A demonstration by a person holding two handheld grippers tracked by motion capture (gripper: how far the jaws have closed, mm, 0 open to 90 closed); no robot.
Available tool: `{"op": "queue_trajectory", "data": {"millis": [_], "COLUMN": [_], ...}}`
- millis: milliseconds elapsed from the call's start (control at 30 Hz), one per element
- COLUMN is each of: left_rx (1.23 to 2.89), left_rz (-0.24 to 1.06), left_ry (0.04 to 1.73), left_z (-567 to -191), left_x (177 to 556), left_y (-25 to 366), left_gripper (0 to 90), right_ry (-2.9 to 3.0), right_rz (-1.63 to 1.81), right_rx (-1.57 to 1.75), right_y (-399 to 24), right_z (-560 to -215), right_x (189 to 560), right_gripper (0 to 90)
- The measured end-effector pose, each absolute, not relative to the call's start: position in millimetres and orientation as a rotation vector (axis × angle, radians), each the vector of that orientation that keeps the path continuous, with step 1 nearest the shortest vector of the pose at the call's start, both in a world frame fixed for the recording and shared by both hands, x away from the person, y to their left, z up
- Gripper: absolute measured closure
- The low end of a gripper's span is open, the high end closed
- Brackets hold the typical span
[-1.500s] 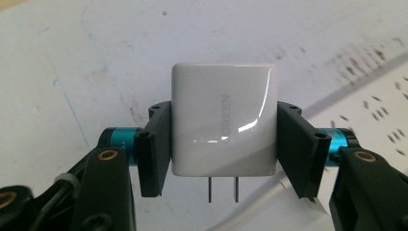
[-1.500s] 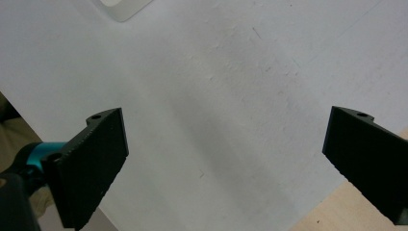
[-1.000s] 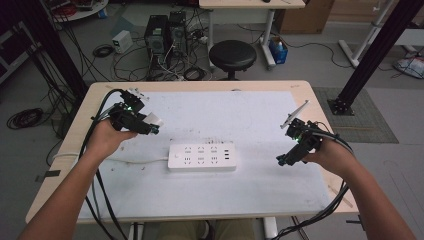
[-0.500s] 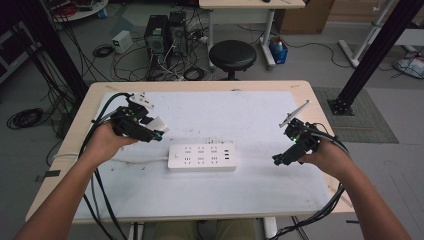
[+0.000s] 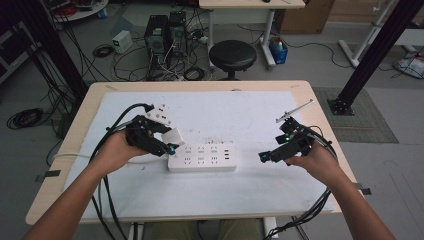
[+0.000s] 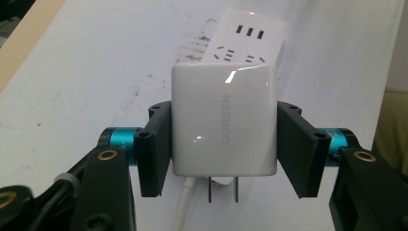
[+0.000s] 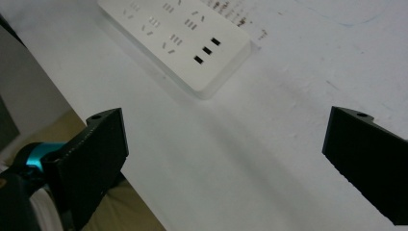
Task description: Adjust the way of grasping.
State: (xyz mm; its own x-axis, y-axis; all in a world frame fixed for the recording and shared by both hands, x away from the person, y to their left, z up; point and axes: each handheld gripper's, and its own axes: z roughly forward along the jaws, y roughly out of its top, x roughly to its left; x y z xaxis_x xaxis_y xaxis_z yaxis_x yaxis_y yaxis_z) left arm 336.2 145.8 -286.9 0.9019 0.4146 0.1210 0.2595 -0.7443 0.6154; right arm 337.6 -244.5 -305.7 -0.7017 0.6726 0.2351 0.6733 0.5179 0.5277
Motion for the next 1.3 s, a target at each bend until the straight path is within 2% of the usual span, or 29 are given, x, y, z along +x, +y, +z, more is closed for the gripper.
{"op": "queue_trajectory", "data": {"millis": [733, 1300], "left_rx": [2.455, 2.405], "left_rz": [0.274, 0.232], "left_ry": [0.213, 0.131], "left_z": [-307.5, -311.6], "left_x": [324.4, 325.8], "left_y": [97.7, 69.0], "left_gripper": [42.4, 42.4], "right_ry": [-2.196, -1.967], "right_rz": [-1.148, -1.139], "right_rx": [-1.353, -1.339], "right_y": [-242.0, -224.7], "right_z": [-321.3, -325.2], "right_x": [332.7, 332.2], "right_gripper": [3.7, 5.7]}}
